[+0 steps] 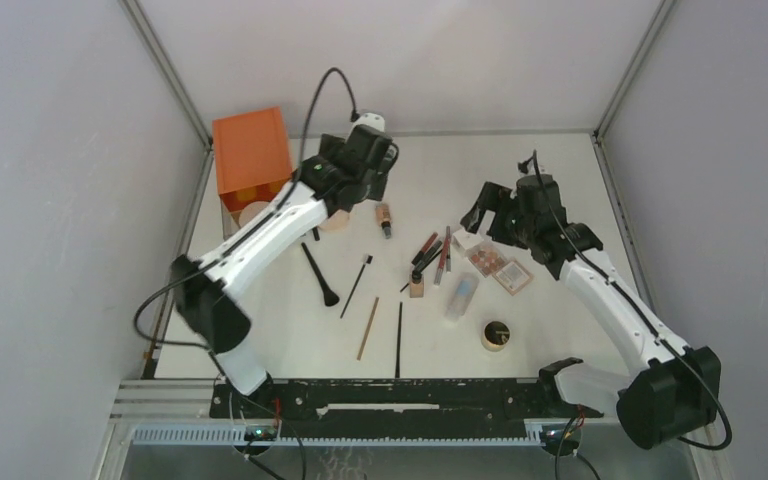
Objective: Organize the makeup
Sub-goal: Pick up the makeup tool from the center of the board.
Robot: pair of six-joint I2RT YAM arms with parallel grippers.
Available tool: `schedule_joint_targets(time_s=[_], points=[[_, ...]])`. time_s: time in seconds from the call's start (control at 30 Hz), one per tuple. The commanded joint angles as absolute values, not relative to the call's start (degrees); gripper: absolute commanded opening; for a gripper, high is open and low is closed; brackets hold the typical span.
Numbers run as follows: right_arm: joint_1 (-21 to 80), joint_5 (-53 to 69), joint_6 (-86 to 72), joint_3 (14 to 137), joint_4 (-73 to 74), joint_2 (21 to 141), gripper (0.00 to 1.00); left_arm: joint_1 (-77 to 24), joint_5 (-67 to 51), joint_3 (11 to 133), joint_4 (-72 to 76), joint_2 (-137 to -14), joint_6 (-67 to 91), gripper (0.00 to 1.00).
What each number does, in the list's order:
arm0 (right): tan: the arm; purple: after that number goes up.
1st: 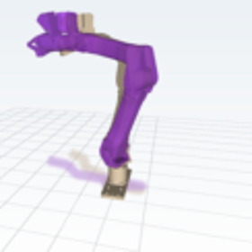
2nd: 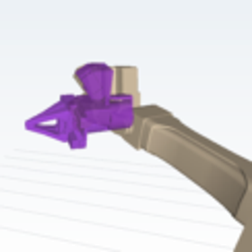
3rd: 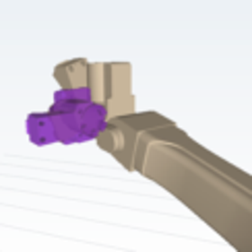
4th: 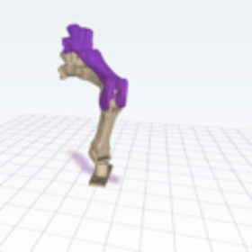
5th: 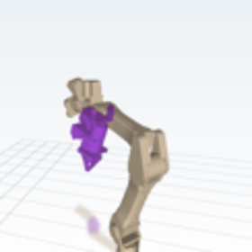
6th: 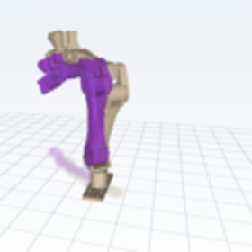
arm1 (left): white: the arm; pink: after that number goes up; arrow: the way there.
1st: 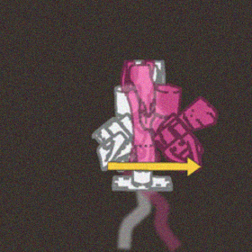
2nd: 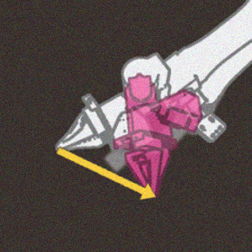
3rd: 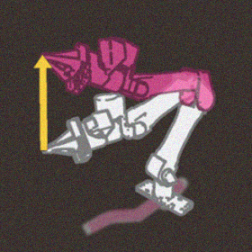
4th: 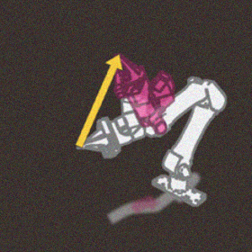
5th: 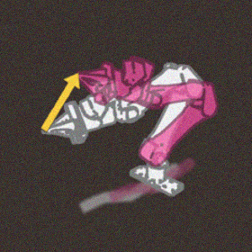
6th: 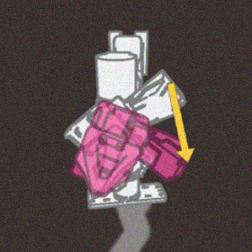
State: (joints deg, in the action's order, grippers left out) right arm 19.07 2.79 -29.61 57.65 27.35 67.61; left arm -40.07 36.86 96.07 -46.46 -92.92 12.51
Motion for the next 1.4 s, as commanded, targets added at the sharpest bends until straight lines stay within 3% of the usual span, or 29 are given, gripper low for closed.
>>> schedule_joint_targets(time_s=[0.0, 0.23, 0.53, 0.87, 1.37], points=[[17.8, 2.1, -31.1, 57.3, 28.3, 60.8, 1.0, -39.3, 37.3, 108.4, -45.9, -106.9, 9.8, 0.93], [14.9, 6.7, -33.5, 56.9, 30.7, 56.3, 0.98, -36.6, 42.8, 124.9, -54.4, -127.2, 12.9, 0.82], [14.2, 8.2, -33.4, 56.5, 31.7, 54.1, 0.97, -32.0, 40.8, 118.0, -48.5, -130.1, 16.3, 0.66], [14.4, 9.0, -34.7, 56.3, 31.2, 55.3, 0.96, -29.8, 34.6, 117.3, -50.2, -135.2, 15.9, 0.64], [15.5, 8.8, -36.2, 55.5, 29.4, 57.0, 0.96, -26.0, 28.6, 111.2, -49.0, -132.7, 18.4, 0.65]])
